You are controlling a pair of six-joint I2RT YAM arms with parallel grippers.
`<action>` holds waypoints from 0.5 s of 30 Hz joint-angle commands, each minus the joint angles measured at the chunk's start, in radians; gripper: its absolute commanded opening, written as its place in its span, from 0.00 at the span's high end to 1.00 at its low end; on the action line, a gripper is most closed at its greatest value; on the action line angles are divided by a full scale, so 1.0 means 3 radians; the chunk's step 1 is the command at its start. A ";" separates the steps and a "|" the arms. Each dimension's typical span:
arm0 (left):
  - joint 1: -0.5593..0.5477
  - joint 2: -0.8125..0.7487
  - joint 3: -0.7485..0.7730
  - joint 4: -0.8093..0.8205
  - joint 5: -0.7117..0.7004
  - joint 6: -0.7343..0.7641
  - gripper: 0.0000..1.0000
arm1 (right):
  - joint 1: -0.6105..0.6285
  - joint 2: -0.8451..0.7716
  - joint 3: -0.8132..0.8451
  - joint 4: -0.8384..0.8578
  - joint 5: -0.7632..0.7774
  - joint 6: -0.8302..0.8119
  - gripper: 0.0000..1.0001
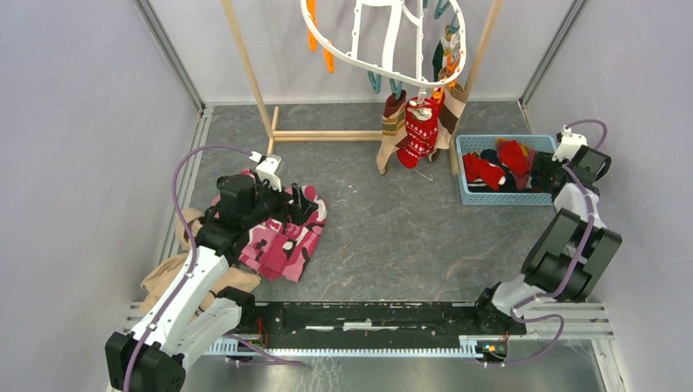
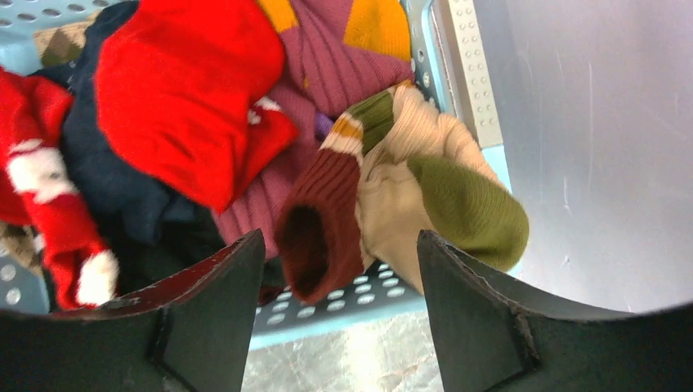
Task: Clip the socks to the hanger
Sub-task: Pick up the sock from the bin.
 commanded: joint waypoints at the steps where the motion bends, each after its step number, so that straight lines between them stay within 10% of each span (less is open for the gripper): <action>1: 0.0026 0.0003 0.0000 0.0142 0.0135 -0.0081 0.00 | -0.0007 0.0296 0.0376 0.0012 0.0087 0.0145 0.30; 8: 0.0028 0.0005 0.0007 0.0134 0.0126 -0.0082 0.00 | 0.0007 0.0132 0.0350 0.0068 -0.0083 0.0060 0.80; 15: 0.0028 -0.0021 0.0008 0.0134 0.0134 -0.0079 0.00 | 0.0003 -0.0451 0.0494 0.0044 -0.0527 -0.0063 0.99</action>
